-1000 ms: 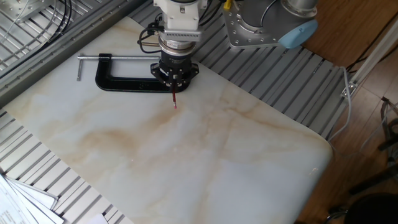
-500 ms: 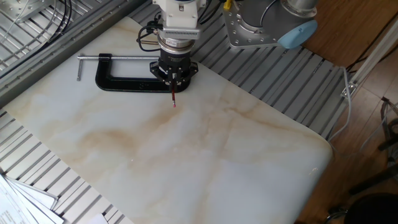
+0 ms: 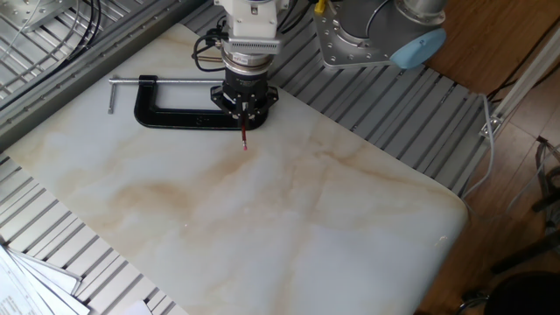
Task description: Insert the pencil into the pencil sharpener
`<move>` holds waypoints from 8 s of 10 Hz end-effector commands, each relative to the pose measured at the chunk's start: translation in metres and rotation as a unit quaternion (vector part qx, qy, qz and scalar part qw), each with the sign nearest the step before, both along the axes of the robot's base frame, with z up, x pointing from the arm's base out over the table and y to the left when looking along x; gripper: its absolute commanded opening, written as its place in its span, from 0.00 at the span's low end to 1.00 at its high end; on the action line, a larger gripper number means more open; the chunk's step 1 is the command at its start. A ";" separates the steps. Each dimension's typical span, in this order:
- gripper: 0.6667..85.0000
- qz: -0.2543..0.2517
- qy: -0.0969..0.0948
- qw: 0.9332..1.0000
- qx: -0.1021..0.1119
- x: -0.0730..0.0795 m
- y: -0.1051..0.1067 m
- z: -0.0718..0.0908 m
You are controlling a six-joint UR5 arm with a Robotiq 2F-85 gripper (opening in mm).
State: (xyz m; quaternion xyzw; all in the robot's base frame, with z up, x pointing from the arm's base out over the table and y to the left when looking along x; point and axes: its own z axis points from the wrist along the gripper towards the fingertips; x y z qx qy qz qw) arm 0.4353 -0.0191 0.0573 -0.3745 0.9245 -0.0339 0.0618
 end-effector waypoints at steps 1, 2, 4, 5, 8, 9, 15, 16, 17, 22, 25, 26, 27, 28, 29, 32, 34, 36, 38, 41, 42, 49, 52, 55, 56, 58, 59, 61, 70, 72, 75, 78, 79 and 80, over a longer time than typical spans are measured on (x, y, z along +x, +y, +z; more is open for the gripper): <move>0.01 -0.004 -0.002 1.000 0.008 -0.002 0.000 0.002; 0.01 -0.004 -0.002 1.000 0.008 -0.003 0.000 0.003; 0.01 -0.004 -0.002 1.000 0.011 -0.005 -0.001 0.003; 0.01 -0.004 -0.003 1.000 0.011 -0.006 -0.001 0.003; 0.01 -0.003 -0.003 1.000 0.012 -0.008 -0.002 0.003; 0.01 -0.003 -0.003 1.000 0.012 -0.009 -0.003 0.003; 0.01 0.000 -0.004 1.000 0.012 -0.015 -0.010 0.002; 0.01 0.000 -0.005 1.000 0.012 -0.016 -0.011 0.002; 0.01 0.001 -0.005 1.000 0.012 -0.017 -0.013 0.002; 0.01 0.001 -0.006 1.000 0.009 -0.022 -0.018 0.003; 0.01 -0.001 -0.009 1.000 0.014 -0.020 -0.015 0.002; 0.01 -0.004 -0.010 1.000 0.015 -0.017 -0.014 0.002; 0.01 -0.004 -0.015 1.000 0.012 -0.014 -0.016 0.003; 0.01 -0.006 -0.016 1.000 0.013 -0.013 -0.018 0.004; 0.01 -0.006 -0.015 1.000 0.013 -0.013 -0.022 0.006; 0.01 -0.007 -0.015 1.000 0.009 -0.014 -0.025 0.007; 0.01 -0.007 -0.014 1.000 0.006 -0.015 -0.024 0.006; 0.01 -0.007 -0.012 1.000 0.004 -0.017 -0.024 0.006; 0.01 -0.007 -0.011 1.000 0.003 -0.018 -0.026 0.005; 0.01 -0.013 -0.003 1.000 0.002 -0.021 -0.021 0.003; 0.01 -0.014 0.000 1.000 0.001 -0.021 -0.019 0.003; 0.43 -0.003 0.013 1.000 0.007 -0.026 -0.026 0.011; 0.44 0.006 0.013 1.000 -0.011 -0.013 -0.024 0.027; 0.01 0.012 0.003 1.000 0.010 0.008 -0.002 0.034; 0.01 0.014 0.005 1.000 0.012 0.007 -0.001 0.034; 0.01 0.003 0.016 1.000 0.019 0.002 0.002 0.033; 0.01 -0.010 0.020 0.999 0.031 0.000 0.007 0.033; 0.01 -0.040 0.014 0.999 0.030 0.013 0.042 0.039; 0.01 -0.048 0.012 0.999 -0.002 0.026 0.070 0.030; 0.01 -0.052 0.013 0.999 -0.003 0.028 0.082 0.027; 0.01 -0.059 0.012 0.998 -0.003 0.028 0.088 0.028; 0.01 -0.057 0.015 0.998 0.002 0.025 0.089 0.030; 0.01 -0.055 0.016 0.998 0.001 0.024 0.088 0.031; 0.01 -0.054 0.017 0.998 -0.002 0.024 0.087 0.030</move>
